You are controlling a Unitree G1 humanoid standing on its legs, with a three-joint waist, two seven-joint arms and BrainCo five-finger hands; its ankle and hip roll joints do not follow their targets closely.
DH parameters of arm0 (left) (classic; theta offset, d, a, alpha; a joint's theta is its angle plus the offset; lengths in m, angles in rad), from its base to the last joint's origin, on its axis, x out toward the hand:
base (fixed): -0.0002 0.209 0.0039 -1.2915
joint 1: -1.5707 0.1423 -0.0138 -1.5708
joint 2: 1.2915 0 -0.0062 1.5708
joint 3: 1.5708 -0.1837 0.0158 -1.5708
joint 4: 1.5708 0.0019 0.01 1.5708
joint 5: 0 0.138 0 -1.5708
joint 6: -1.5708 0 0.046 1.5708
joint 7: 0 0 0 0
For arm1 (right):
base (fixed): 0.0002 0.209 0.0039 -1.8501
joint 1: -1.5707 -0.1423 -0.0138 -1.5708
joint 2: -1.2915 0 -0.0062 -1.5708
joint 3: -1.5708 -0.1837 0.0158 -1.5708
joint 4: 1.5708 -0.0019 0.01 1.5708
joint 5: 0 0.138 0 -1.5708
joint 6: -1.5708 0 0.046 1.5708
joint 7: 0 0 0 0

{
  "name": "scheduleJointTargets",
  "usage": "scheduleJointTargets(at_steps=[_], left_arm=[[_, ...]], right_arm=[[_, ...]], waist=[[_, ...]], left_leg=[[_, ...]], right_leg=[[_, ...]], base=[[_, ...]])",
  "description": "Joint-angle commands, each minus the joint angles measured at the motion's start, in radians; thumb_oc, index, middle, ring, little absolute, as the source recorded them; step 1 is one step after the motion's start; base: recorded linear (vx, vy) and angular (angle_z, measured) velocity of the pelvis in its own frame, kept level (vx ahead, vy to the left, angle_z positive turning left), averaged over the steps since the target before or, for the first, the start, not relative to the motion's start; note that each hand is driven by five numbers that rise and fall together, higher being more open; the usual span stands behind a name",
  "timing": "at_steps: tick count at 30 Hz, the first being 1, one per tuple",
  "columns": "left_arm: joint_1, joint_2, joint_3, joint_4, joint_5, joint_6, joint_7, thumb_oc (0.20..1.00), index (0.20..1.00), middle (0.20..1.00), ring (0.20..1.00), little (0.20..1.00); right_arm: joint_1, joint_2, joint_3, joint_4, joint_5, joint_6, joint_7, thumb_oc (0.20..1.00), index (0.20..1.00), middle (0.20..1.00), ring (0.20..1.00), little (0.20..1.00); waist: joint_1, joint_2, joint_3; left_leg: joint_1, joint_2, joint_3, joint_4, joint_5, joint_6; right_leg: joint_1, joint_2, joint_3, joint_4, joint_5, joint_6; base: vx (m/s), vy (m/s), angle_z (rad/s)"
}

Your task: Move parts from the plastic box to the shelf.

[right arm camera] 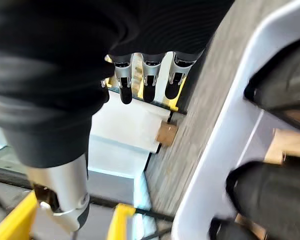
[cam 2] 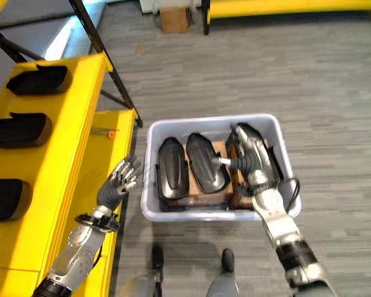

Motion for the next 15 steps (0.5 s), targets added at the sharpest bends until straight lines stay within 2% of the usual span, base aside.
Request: scheduleJointTargets(at_steps=[1,8,15], left_arm=[[-0.029,0.011,0.017,-0.042,-0.044,-0.081,0.007,1.000,1.000,1.000,1.000,1.000],[-0.112,0.004,-0.033,-0.060,-0.048,-0.094,0.028,1.000,1.000,1.000,1.000,1.000],[-0.146,0.012,-0.067,-0.059,-0.049,-0.095,0.030,1.000,1.000,1.000,1.000,1.000]], right_arm=[[-0.042,-0.018,0.007,0.007,-0.042,-0.050,-0.080,1.000,1.000,1.000,1.000,1.000],[-0.216,-0.094,0.046,0.166,-0.058,-0.039,-0.159,1.000,1.000,1.000,1.000,1.000],[-0.289,-0.176,0.040,0.222,-0.086,-0.035,-0.214,1.000,1.000,1.000,1.000,1.000]], waist=[[0.006,-0.031,-0.037],[0.011,-0.017,0.016],[0.002,-0.009,0.051]], left_leg=[[0.009,0.104,-0.017,0.068,-0.034,-0.060],[-0.063,0.113,0.003,0.063,-0.012,-0.068],[-0.096,0.114,0.007,0.066,-0.007,-0.073]], right_leg=[[-0.112,-0.080,0.046,0.122,0.042,0.029],[-0.228,-0.069,0.081,0.150,0.059,0.033],[-0.289,-0.054,0.102,0.181,0.058,0.030]], base=[[-0.14,-0.007,-0.17],[-0.07,-0.016,-0.12],[-0.01,-0.012,-0.03]])
